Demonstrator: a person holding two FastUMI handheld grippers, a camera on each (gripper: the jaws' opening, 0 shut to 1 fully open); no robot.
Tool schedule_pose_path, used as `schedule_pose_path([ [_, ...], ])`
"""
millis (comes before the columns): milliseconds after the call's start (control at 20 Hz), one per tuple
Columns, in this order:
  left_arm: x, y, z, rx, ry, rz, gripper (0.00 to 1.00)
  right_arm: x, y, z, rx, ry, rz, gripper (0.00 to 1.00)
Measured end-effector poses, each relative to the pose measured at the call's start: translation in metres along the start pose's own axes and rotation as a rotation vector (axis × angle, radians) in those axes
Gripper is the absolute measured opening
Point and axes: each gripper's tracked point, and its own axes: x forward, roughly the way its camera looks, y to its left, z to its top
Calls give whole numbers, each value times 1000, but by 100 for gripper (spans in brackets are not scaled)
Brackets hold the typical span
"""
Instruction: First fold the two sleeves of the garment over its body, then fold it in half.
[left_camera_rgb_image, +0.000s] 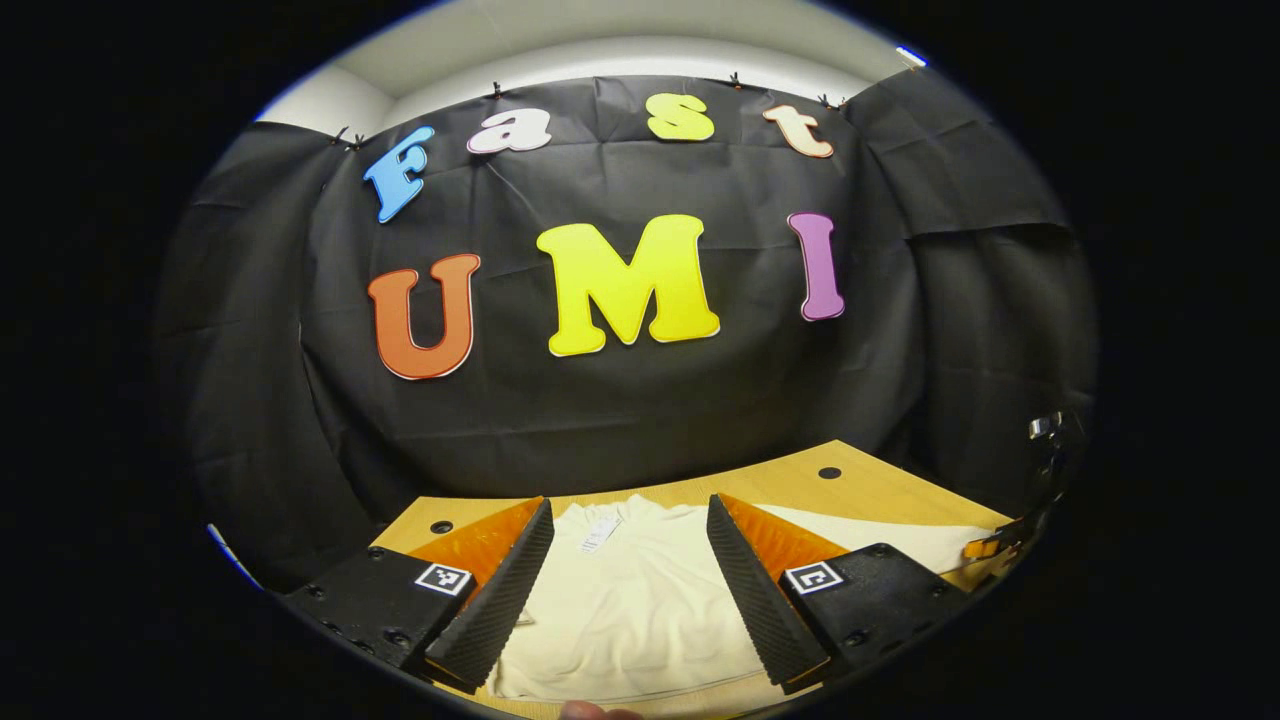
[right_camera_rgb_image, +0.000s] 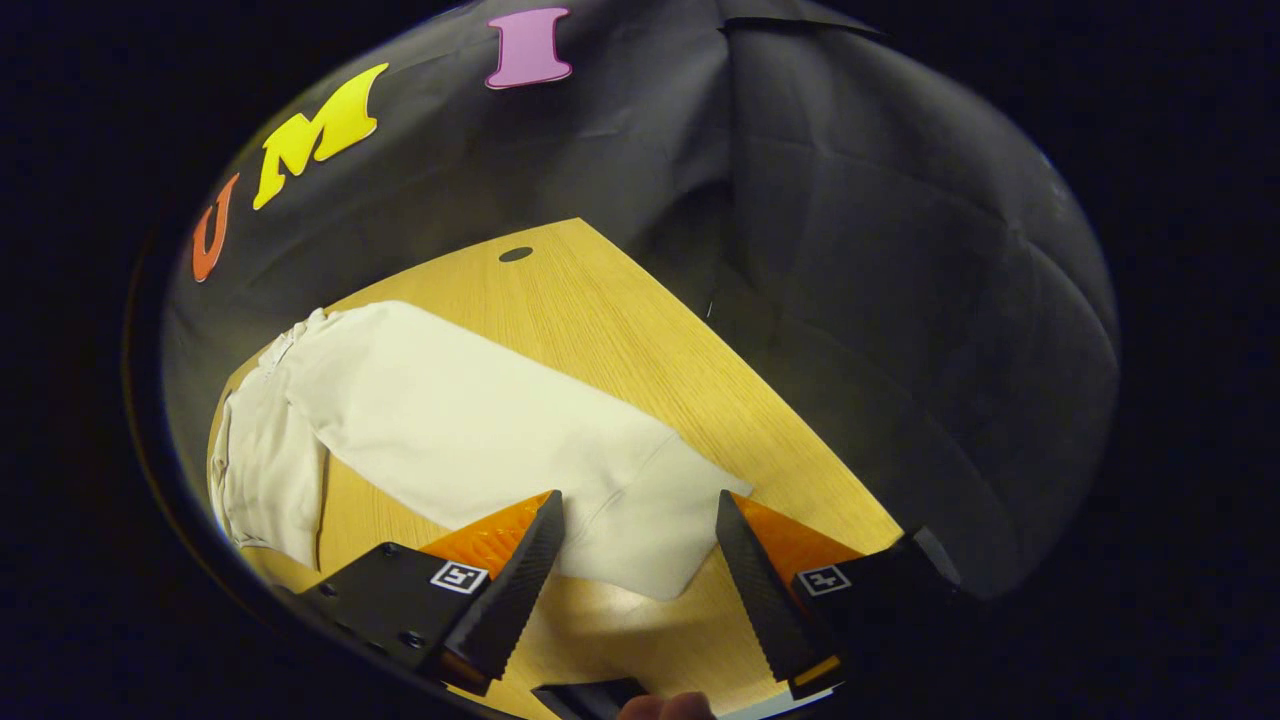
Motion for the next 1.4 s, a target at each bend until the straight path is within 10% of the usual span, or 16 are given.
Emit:
schedule_pose_path([
  [300,-2,-4,1,-27,-4,-27,98,2,5,0,-35,7,-2,96],
  [450,-4,0,2,-21,-3,-19,98,6,11,3,-13,16,20,81],
  [550,-6,6,-2,-19,7,-9,98,7,8,4,29,25,16,25],
  [650,-9,12,-2,-19,8,1,98,7,8,5,46,34,17,10],
  [1400,-23,81,-20,-55,15,124,98,-83,52,122,44,-142,125,2],
])
